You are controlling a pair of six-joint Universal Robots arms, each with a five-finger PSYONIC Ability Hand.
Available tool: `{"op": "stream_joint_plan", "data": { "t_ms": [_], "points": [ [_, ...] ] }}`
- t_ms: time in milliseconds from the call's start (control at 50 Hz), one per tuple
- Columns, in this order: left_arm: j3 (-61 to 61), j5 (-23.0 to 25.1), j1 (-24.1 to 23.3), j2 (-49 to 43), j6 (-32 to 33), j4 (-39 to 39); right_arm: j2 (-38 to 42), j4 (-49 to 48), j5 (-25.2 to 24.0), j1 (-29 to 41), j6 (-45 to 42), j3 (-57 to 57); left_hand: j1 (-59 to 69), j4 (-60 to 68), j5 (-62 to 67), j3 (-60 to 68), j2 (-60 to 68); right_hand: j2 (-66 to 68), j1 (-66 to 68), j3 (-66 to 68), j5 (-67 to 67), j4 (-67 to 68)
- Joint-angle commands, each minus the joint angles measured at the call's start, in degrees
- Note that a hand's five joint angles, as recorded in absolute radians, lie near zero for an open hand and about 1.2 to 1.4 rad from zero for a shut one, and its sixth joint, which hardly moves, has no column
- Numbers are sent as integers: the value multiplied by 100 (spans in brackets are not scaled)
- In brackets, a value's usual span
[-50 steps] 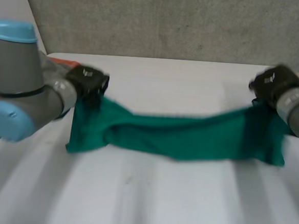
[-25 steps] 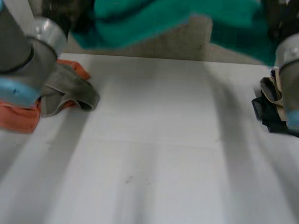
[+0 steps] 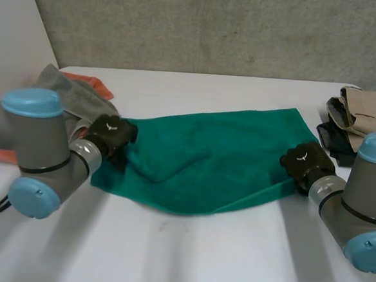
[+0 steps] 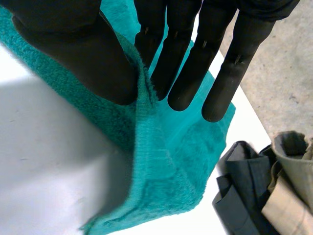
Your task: Fold the laundry.
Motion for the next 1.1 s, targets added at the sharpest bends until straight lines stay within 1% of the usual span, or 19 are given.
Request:
{"op": "stream_joint_plan", "data": {
  "t_ms": [20, 100, 120, 200, 240, 300, 320, 340, 440, 540, 640, 740, 820, 880, 960, 980, 1020, 1040, 1100],
  "points": [
    [-942, 19, 31, 1389, 77, 153, -68, 17, 10, -89, 319, 142, 45, 65, 93, 18, 47, 1285, 1641, 1186, 1313, 1130],
    [-1794, 151, 22, 2066, 104, 171, -68, 26, 1, -168, 512, 177, 380, 400, 429, 353, 383, 1285, 1641, 1186, 1313, 1130],
    [-2118, 282, 14, 2233, 112, 170, -68, 35, -8, -195, 539, 186, 831, 851, 880, 804, 834, 1285, 1641, 1186, 1313, 1130],
    [-2813, 624, -30, 2497, 130, 162, -68, 26, -17, -195, 539, 195, 1892, 1911, 1940, 1865, 1894, 1285, 1641, 1186, 1313, 1130],
    [-3008, 722, -39, 2498, 130, 162, -68, 26, -17, -195, 539, 204, 1997, 2016, 2045, 1970, 1999, 1285, 1641, 1186, 1313, 1130],
    [-3176, 845, -30, 2367, 148, 240, -68, 35, -34, -195, 539, 204, 1512, 1531, 1560, 1485, 1514, 1285, 1641, 1186, 1313, 1130],
    [-3167, 871, -13, 2244, 156, 363, -68, 35, -34, -195, 539, 212, 709, 729, 758, 682, 712, 1285, 1641, 1186, 1313, 1130],
    [-3158, 880, 5, 2156, 156, 451, -68, 35, -34, -195, 539, 221, 535, 555, 583, 508, 537, 1285, 1641, 1186, 1313, 1130],
    [-3000, 881, -4, 1681, 156, 1066, -68, 35, -69, -177, 539, 283, 315, 334, 363, 288, 317, 1285, 1641, 1186, 1313, 1130],
    [-2737, 881, -30, 1181, 156, 1409, -68, 26, -96, -169, 530, 388, 448, 468, 497, 421, 451, 1285, 1641, 1186, 1313, 1130],
    [-2508, 872, -74, 759, 165, 1462, -68, 26, -105, -169, 530, 459, 801, 821, 850, 774, 804, 1285, 1641, 1186, 1313, 1130],
    [-2236, 854, -276, 407, 165, 1585, -68, 26, -105, -169, 530, 476, 1222, 1242, 1270, 1195, 1224, 1285, 1641, 1186, 1313, 1130],
    [-1998, 793, -417, 143, 174, 1682, -68, 26, -87, -177, 530, 476, 1859, 1879, 1908, 1832, 1862, 1285, 1641, 1186, 1313, 1130],
    [-1866, 670, -452, 107, 174, 1735, -130, 26, -52, -195, 478, 476, 4680, 4699, 4728, 4653, 4682, 1285, 1641, 1186, 1313, 1130],
    [-1892, 398, -444, 519, 174, 1665, -516, 140, -8, -204, 355, 459, 4753, 4773, 4801, 4726, 4755, 1285, 1641, 1186, 1313, 1130],
    [-1936, 284, -435, 990, 157, 1621, -804, 262, -8, -204, 267, 415, 4753, 4773, 4801, 4726, 4755, 1285, 1641, 1186, 1313, 1130],
    [-1980, 169, -470, 1432, 130, 1516, -1139, 447, 1, -204, 153, 362, 4753, 4773, 4801, 4726, 4755, 1285, 1641, 1186, 1313, 1130],
    [-2050, 82, -487, 1870, 121, 1315, -1506, 692, 1, -195, -4, 284, 4753, 4773, 4801, 4726, 4755, 1285, 1641, 1186, 1313, 1130],
    [-2112, 37, -540, 2487, 104, 831, -2062, 1185, 1, -195, -243, 81, 4753, 4773, 4801, 4726, 4755, 1285, 1641, 1186, 1313, 1130]
  ]
}}
